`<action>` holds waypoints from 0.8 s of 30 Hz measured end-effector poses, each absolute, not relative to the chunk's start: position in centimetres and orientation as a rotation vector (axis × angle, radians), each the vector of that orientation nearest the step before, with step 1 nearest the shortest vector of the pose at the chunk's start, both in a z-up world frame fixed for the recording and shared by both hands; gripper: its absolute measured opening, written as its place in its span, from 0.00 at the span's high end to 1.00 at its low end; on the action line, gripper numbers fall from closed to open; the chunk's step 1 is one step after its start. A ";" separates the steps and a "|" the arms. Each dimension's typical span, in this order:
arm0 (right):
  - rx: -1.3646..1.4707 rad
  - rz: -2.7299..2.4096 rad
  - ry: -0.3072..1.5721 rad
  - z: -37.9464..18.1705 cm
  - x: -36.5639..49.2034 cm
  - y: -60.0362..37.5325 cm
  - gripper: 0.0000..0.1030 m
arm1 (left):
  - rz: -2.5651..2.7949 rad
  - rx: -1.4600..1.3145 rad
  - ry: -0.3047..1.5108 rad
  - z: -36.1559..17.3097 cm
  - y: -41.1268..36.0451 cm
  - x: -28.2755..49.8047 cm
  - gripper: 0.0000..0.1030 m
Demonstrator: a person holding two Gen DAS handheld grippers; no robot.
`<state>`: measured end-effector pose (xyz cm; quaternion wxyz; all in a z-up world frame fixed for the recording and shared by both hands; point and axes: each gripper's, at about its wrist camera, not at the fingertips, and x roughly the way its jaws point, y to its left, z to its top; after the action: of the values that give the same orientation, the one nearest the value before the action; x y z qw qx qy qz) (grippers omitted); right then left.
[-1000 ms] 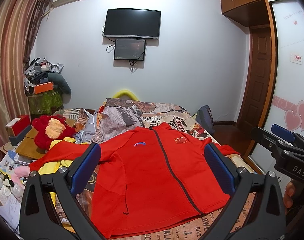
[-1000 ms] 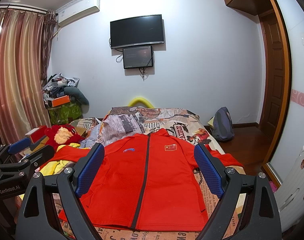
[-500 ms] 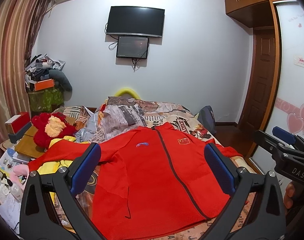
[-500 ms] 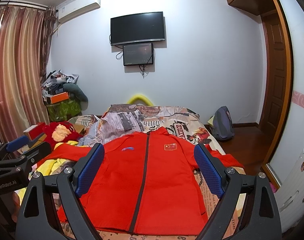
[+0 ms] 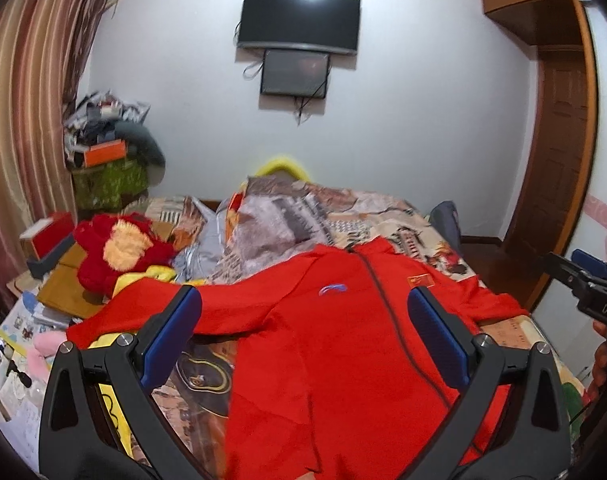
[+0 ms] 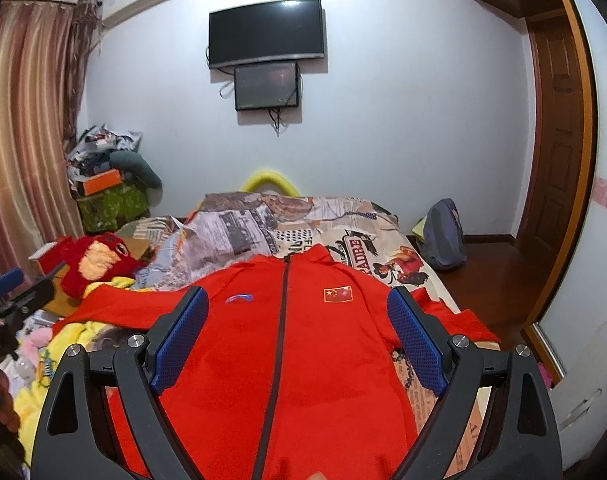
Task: Fold large clothes
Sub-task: 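Move the left gripper to the red jacket's sleeve and grasp it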
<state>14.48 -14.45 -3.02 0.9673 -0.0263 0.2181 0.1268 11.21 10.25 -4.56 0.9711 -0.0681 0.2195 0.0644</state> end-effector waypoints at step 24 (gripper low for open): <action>-0.177 0.283 0.878 -14.2 30.2 -11.5 0.14 | 0.329 -0.682 0.883 -24.1 36.5 21.4 0.02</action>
<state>30.18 -11.50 -14.19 0.8917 -0.0851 0.4231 0.1366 21.39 36.51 -24.09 0.8356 -0.3220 0.4171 0.1554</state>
